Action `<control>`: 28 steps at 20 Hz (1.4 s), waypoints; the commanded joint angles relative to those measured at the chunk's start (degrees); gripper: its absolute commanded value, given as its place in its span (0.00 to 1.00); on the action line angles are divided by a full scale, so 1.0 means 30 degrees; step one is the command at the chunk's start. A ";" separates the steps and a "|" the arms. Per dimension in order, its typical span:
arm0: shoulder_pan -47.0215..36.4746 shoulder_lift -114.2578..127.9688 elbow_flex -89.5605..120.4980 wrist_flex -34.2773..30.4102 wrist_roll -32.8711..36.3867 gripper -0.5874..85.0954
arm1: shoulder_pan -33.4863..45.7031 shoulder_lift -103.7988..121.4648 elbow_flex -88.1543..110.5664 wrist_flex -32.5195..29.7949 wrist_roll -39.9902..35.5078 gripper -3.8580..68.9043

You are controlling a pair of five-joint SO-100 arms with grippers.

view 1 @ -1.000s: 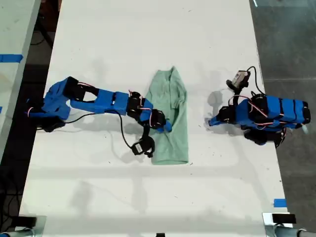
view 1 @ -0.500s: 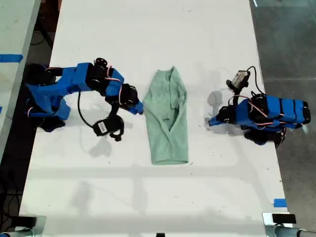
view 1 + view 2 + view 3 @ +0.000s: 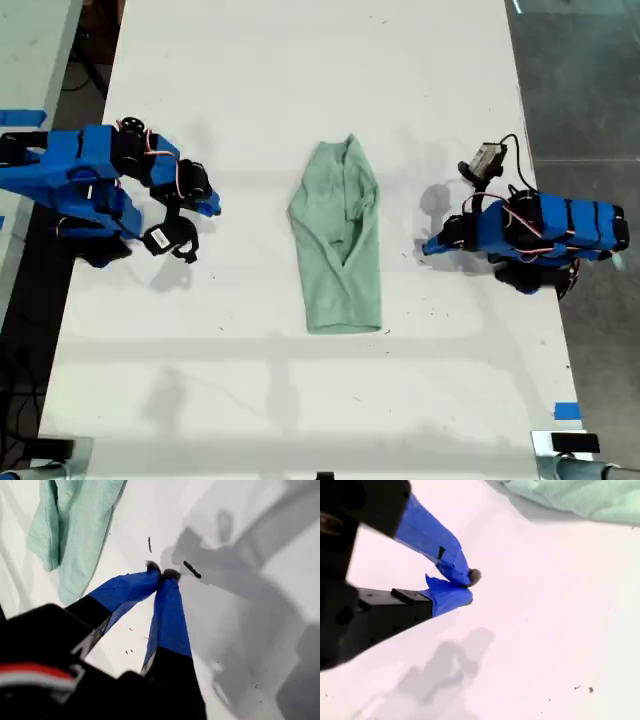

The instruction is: Fold t shirt

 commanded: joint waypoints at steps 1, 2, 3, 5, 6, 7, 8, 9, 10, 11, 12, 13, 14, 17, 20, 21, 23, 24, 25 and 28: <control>-0.1172 0.3223 0.5596 -0.2959 0.0029 0.01 | 0.0146 0.0205 0.1025 -0.0439 -0.0088 0.08; -0.1172 0.4834 0.7207 -0.3838 0.0088 0.01 | 0.0146 0.0205 0.1025 -0.0439 -0.0088 0.08; -0.1172 0.7031 0.8672 -0.4072 -0.0059 0.01 | 0.0146 0.0205 0.1025 -0.0439 -0.0088 0.08; -0.1553 1.3682 1.2070 -0.3398 0.0645 0.01 | 0.0088 0.0205 0.1025 -0.0439 -0.0088 0.08; -0.0615 1.6582 1.2539 -0.3105 0.1318 0.01 | 0.0029 0.0205 0.1025 -0.0439 -0.0088 0.08; -0.0205 1.6787 1.2627 -0.3105 0.1172 0.01 | 0.0000 0.0205 0.1025 -0.0439 -0.0088 0.08; -0.0322 1.5645 1.2568 -0.3340 0.1025 0.01 | 0.0000 0.0205 0.1025 -0.0439 -0.0088 0.08; -0.0498 1.5352 1.2480 -0.3369 0.1143 0.01 | 0.0000 0.0205 0.1025 -0.0439 -0.0088 0.08; -0.0439 1.5996 1.2568 -0.3281 0.1172 0.01 | -0.0029 0.0205 0.1025 -0.0439 -0.0088 0.08; -0.0176 1.6641 1.2686 -0.3223 0.1172 0.01 | -0.0029 0.0205 0.1025 -0.0439 -0.0059 0.08; -0.0029 1.6816 1.2715 -0.3193 0.1201 0.01 | 0.0000 0.0205 0.1025 -0.0439 -0.0059 0.08; 0.0000 1.6787 1.2715 -0.3193 0.1230 0.01 | 0.0000 0.0205 0.1025 -0.0439 -0.0059 0.08; -0.0029 1.6787 1.2715 -0.3193 0.1318 0.01 | 0.0000 0.0205 0.1025 -0.0439 -0.0029 0.08; -0.0029 1.6846 1.2715 -0.3193 0.1318 0.01 | -0.0059 0.0205 0.1025 -0.0439 0.0117 0.08; 0.0146 1.7520 1.2803 -0.3076 0.1318 0.01 | -0.0146 0.0205 0.1025 -0.0439 0.0234 0.08; 0.0322 1.8193 1.2891 -0.2959 0.1318 0.01 | -0.0176 0.0205 0.1025 -0.0439 0.0234 0.08; 0.0703 2.0391 1.3418 -0.2783 0.1641 0.01 | -0.0205 0.0205 0.1025 -0.0439 0.0264 0.08; 0.0937 2.0654 1.3506 -0.2754 0.1699 0.01 | -0.0205 0.0205 0.1025 -0.0439 0.0234 0.08; 0.0937 2.0625 1.3506 -0.2754 0.1699 0.01 | -0.0205 0.0205 0.1025 -0.0439 0.0234 0.08; 0.0791 2.0625 1.3506 -0.2754 0.1699 0.01 | -0.0264 0.0205 0.1025 -0.0439 0.0293 0.08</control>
